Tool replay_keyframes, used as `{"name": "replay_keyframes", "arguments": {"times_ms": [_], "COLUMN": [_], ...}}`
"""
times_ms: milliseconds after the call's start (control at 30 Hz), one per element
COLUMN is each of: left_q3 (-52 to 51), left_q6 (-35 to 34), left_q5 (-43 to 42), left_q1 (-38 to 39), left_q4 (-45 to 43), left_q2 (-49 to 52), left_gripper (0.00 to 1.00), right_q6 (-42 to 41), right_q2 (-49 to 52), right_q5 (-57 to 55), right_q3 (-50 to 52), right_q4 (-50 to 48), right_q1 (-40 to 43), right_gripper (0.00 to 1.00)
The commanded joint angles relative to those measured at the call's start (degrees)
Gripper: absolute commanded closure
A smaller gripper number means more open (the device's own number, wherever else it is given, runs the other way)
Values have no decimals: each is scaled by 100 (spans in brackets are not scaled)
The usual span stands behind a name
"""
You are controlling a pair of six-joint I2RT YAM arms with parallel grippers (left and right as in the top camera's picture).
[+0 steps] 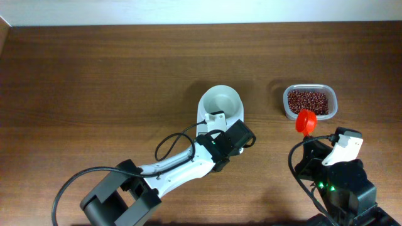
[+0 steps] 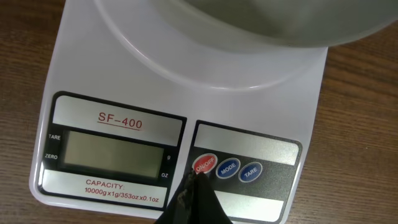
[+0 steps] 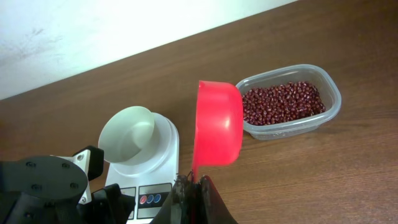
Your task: Scoop and weigh 50g on scale
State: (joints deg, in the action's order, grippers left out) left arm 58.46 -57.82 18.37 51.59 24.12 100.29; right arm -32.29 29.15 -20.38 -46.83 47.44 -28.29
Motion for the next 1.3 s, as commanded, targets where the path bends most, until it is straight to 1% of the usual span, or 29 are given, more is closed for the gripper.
{"name": "replay_keyframes", "arguments": {"times_ms": [0,167,333,600,1267], "left_q3": [72,72,72,72,72], "left_q6": [90,90,90,90,90], "left_q5": [111,92,90,92,57], "left_q1": [17,17,17,17,17], "left_q4": [-107,-173,-439,-516,-404], "left_q2": [68,181,431,439,505], "left_gripper": [100,100,100,100,100], "right_q6": [52,52,50,50,52], "right_q2": [-28,-31,-28,-28,-28], "right_q5": [-131,-131,-129,-129,-131], "right_q3": [-74,-74,-74,-74,-74], "right_q4": [-33,-157,-179,-179,-181], "right_q1": [31,31,28,28,28], "right_gripper": [96,96,96,96,96]}}
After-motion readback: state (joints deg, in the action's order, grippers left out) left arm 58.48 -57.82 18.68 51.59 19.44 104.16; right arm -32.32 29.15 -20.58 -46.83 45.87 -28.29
